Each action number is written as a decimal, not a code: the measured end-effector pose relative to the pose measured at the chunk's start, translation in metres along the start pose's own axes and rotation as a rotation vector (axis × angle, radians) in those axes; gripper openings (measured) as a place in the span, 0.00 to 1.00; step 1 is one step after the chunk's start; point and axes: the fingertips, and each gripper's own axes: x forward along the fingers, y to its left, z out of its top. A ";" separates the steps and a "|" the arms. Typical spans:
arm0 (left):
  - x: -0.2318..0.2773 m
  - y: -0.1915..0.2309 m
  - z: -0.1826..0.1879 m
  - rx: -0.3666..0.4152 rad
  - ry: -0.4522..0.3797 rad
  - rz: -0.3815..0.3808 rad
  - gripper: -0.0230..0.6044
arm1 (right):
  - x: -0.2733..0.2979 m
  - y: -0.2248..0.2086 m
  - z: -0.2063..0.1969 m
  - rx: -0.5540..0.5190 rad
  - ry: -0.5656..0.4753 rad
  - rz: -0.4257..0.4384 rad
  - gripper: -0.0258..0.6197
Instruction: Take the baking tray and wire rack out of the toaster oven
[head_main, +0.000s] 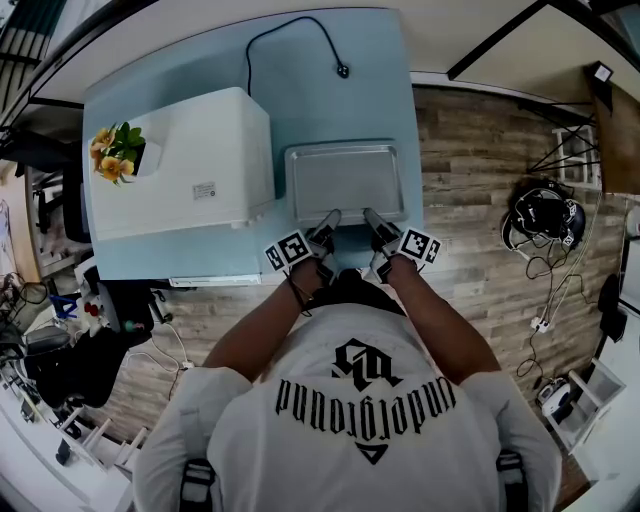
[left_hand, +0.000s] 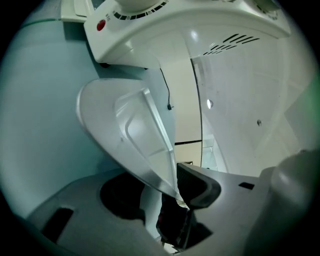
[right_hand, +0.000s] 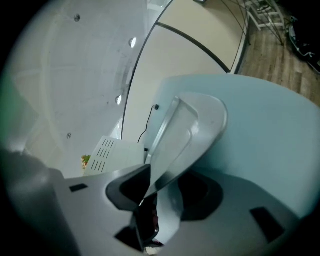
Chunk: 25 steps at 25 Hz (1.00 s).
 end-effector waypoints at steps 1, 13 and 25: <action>0.000 -0.001 0.000 0.013 0.008 0.002 0.38 | 0.000 0.001 -0.001 -0.015 0.014 0.002 0.30; -0.002 0.006 -0.017 0.164 0.116 0.078 0.52 | -0.003 0.000 -0.028 -0.193 0.190 -0.062 0.40; -0.012 0.017 -0.038 0.273 0.204 0.156 0.59 | -0.018 -0.010 -0.046 -0.280 0.251 -0.121 0.42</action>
